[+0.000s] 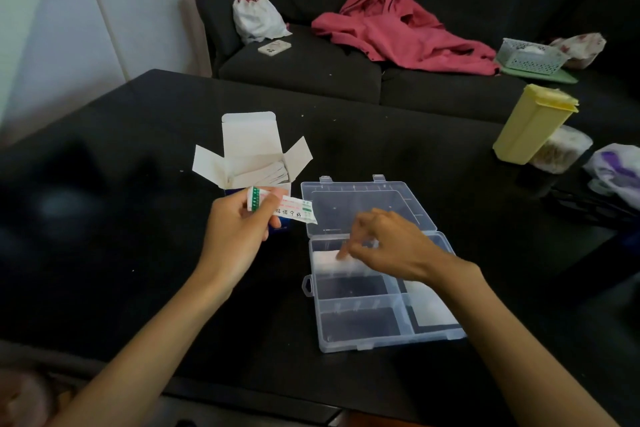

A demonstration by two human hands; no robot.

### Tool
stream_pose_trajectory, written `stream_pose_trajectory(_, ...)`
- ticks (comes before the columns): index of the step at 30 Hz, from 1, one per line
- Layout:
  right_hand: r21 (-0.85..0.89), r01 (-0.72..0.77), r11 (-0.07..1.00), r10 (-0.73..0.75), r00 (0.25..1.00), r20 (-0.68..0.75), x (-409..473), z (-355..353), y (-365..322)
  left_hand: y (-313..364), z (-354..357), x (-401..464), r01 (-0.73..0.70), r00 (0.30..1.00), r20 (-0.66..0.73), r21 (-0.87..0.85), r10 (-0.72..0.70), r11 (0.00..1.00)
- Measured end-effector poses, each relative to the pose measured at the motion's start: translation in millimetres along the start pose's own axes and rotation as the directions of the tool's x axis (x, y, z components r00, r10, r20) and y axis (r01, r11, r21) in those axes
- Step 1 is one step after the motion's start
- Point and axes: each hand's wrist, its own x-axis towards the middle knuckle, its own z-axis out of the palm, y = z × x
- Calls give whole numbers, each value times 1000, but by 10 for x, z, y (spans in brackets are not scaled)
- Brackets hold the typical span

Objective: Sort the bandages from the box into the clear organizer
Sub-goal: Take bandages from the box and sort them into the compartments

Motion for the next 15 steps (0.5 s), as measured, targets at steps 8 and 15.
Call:
stream_pose_trajectory(8,174,-75,982,61,995,82,-32,-4,-5,-18,7,22,21,999,29,-4,-21,1000)
stream_pose_trajectory(15,730,-185,658,279,960,-7,-11,-190,-176,-9,88,-64,11,977,211,-23,-6,1000)
